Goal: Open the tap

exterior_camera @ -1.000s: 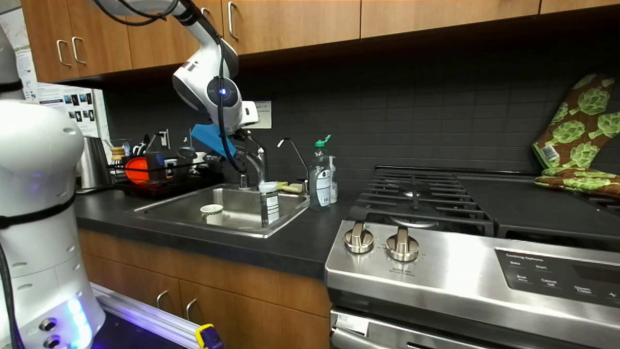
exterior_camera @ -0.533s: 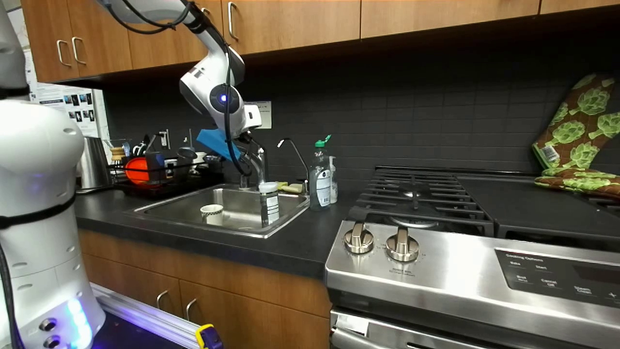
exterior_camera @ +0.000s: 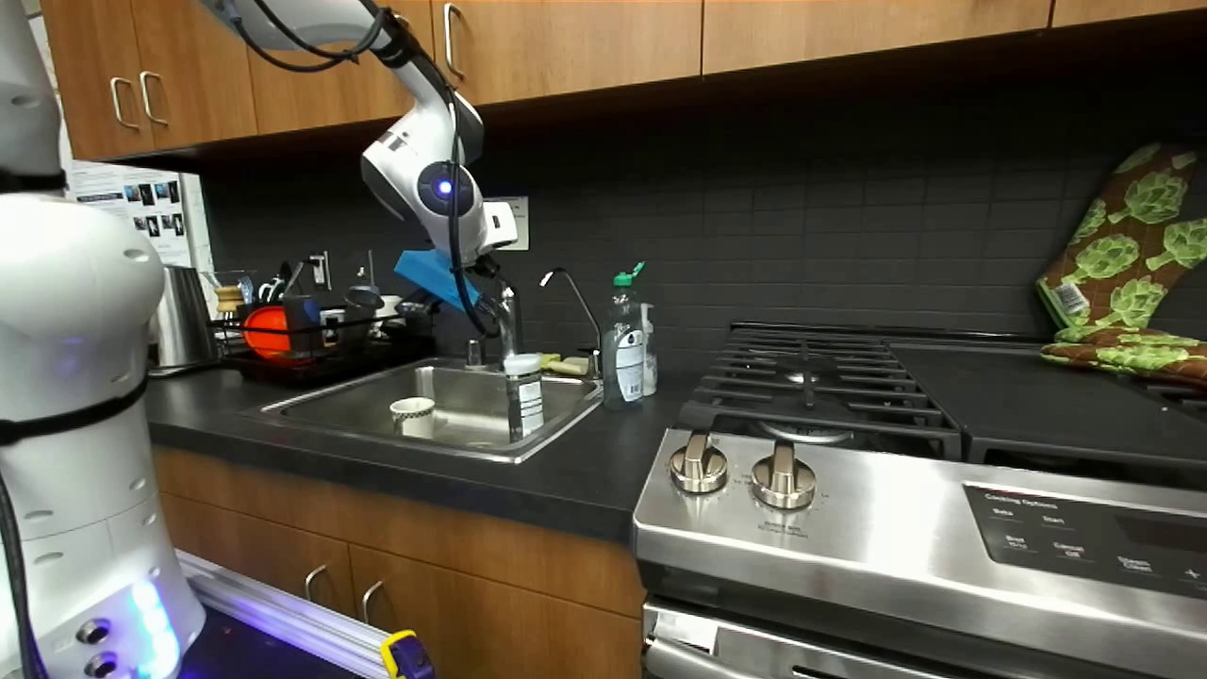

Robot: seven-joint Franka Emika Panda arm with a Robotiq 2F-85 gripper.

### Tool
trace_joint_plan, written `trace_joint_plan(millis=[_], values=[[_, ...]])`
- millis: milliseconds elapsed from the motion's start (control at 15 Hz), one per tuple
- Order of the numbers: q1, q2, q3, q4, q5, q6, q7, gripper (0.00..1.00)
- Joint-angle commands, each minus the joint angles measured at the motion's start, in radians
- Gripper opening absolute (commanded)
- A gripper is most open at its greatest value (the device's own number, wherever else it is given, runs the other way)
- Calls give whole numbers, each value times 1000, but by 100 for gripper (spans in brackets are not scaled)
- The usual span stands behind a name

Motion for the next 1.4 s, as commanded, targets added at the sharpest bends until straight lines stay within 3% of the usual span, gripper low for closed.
trace_joint_plan(millis=[0,1333], values=[[7,40,15,54,12,50,2,0],[36,132,16,172,34,134,-4,0]])
